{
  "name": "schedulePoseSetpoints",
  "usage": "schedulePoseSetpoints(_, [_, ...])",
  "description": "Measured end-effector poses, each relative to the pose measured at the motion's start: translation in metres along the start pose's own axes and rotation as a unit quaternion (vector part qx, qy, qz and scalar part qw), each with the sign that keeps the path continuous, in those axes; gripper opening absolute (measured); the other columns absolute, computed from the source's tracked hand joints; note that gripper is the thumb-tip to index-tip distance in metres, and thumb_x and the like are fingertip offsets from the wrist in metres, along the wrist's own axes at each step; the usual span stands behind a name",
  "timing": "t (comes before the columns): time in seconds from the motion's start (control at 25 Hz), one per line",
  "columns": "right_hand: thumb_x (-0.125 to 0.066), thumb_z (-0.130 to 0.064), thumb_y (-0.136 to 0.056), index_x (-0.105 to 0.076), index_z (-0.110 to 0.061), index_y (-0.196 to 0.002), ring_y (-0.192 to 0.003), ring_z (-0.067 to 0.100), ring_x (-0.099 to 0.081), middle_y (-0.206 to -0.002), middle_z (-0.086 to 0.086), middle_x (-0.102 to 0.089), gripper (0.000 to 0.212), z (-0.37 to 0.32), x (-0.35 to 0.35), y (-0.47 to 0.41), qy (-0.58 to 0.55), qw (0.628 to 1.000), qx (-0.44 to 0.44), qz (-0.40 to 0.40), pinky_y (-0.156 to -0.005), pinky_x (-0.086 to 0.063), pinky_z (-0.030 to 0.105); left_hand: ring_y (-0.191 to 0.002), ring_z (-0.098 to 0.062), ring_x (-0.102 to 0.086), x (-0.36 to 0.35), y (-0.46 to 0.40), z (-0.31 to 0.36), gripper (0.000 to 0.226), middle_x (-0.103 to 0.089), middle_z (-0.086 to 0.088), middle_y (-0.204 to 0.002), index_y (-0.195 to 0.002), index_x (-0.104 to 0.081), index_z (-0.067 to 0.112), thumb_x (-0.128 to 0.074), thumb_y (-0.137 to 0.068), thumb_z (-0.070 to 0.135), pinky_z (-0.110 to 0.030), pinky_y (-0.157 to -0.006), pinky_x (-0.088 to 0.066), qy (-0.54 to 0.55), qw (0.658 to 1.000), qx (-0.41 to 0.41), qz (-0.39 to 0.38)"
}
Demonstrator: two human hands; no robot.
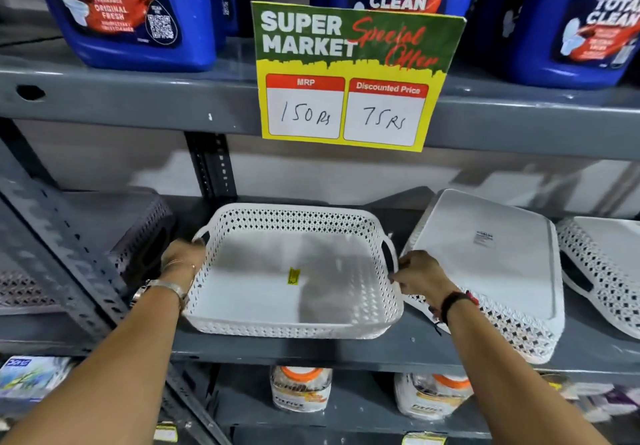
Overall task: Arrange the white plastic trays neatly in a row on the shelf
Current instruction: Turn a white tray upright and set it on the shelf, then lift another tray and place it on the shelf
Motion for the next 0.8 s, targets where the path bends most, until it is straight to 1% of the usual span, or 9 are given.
schedulePoseSetpoints(0.2, [-0.059,-0.004,-0.082,-0.064,0.002,-0.086,-0.072,0.027,-0.066,-0.080,0.018,-0.067,0.008,-0.018,0.022,0.006,0.073,0.995,0.044,-0.042,-0.083,-0.058,0.037,-0.127,-0.044,-0.039,-0.009,0.047,0.033,0.053,-0.039,-0.029,-0.139,-0.133,-0.040,-0.008,-0.044,-0.093,0.028,-0.047,-0.104,-0.037,-0.252,0.965,-0.055,0.055])
schedulePoseSetpoints(0.36, [-0.056,-0.016,-0.088,-0.065,0.000,-0.084,-0.083,0.033,-0.067,-0.085,0.020,-0.066,0.019,-0.009,0.111,-0.016,0.040,0.989,0.084,0.118,-0.087,-0.055,0.039,-0.124,-0.037,-0.047,-0.084,0.092,0.104,0.038,-0.053,-0.027,-0.132,-0.123,-0.054,-0.005,-0.044,-0.094,0.018,-0.040,-0.104,-0.040,-0.240,0.932,-0.272,0.002])
schedulePoseSetpoints(0.44, [-0.053,-0.018,-0.089,-0.066,0.007,-0.085,-0.099,0.039,-0.062,-0.093,0.029,-0.067,0.029,0.023,0.158,-0.035,0.091,0.973,0.080,0.199,-0.088,-0.048,0.040,-0.102,-0.031,-0.067,-0.136,0.125,0.135,0.033,-0.072,-0.025,-0.104,-0.099,-0.067,-0.008,-0.044,-0.094,0.015,-0.036,-0.089,-0.051,-0.152,0.937,-0.301,-0.087])
schedulePoseSetpoints(0.48, [-0.050,-0.019,-0.091,-0.065,0.012,-0.089,-0.104,0.041,-0.060,-0.101,0.032,-0.066,0.034,0.043,0.178,-0.044,0.107,0.968,0.062,0.217,-0.089,-0.046,0.039,-0.076,-0.024,-0.074,-0.160,0.144,0.144,0.039,-0.077,-0.020,-0.077,-0.082,-0.068,-0.008,-0.043,-0.095,0.018,-0.032,-0.070,-0.057,-0.112,0.947,-0.260,-0.152])
schedulePoseSetpoints(0.56, [-0.044,-0.019,-0.095,-0.061,0.015,-0.102,-0.111,0.041,-0.056,-0.115,0.033,-0.062,0.039,0.076,0.209,-0.064,0.113,0.967,0.042,0.224,-0.095,-0.043,0.041,-0.026,-0.010,-0.059,-0.201,0.176,0.149,0.054,-0.062,-0.003,-0.030,-0.057,-0.058,0.000,-0.039,-0.097,0.031,-0.013,-0.033,-0.047,-0.092,0.945,-0.128,-0.288])
schedulePoseSetpoints(0.6, [-0.040,-0.019,-0.096,-0.058,0.013,-0.109,-0.114,0.040,-0.055,-0.120,0.032,-0.059,0.039,0.088,0.220,-0.075,0.112,0.970,0.045,0.211,-0.096,-0.042,0.040,-0.019,-0.008,-0.052,-0.219,0.187,0.144,0.058,-0.057,-0.001,-0.025,-0.055,-0.055,0.002,-0.037,-0.096,0.038,-0.009,-0.028,-0.040,-0.125,0.923,-0.083,-0.356])
schedulePoseSetpoints(0.68, [-0.033,-0.020,-0.098,-0.054,0.007,-0.117,-0.116,0.037,-0.054,-0.124,0.028,-0.057,0.038,0.105,0.241,-0.101,0.120,0.975,0.055,0.179,-0.097,-0.043,0.039,-0.026,-0.010,-0.058,-0.249,0.208,0.136,0.062,-0.068,-0.008,-0.040,-0.066,-0.058,-0.001,-0.036,-0.093,0.050,-0.012,-0.033,-0.044,-0.208,0.870,-0.014,-0.446])
schedulePoseSetpoints(0.72, [-0.031,-0.022,-0.099,-0.052,0.004,-0.119,-0.116,0.037,-0.053,-0.126,0.027,-0.056,0.040,0.107,0.245,-0.113,0.125,0.978,0.050,0.158,-0.097,-0.042,0.039,-0.040,-0.015,-0.068,-0.256,0.217,0.129,0.065,-0.076,-0.019,-0.065,-0.078,-0.062,-0.002,-0.035,-0.091,0.056,-0.017,-0.042,-0.051,-0.256,0.843,0.007,-0.474])
schedulePoseSetpoints(0.8, [-0.030,-0.031,-0.098,-0.049,-0.001,-0.123,-0.121,0.036,-0.049,-0.132,0.024,-0.052,0.043,0.110,0.245,-0.134,0.163,0.980,0.065,0.092,-0.102,-0.037,0.040,-0.101,-0.030,-0.070,-0.267,0.235,0.117,0.076,-0.059,-0.028,-0.126,-0.108,-0.057,-0.004,-0.023,-0.090,0.061,-0.025,-0.064,-0.057,-0.317,0.814,0.037,-0.486])
Point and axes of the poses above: each hand's wrist, its own y-axis away from the middle knuckle, its own x-axis out of the back of the hand, z = x × y, the point moved 4 cm from there along -y, towards the middle knuckle
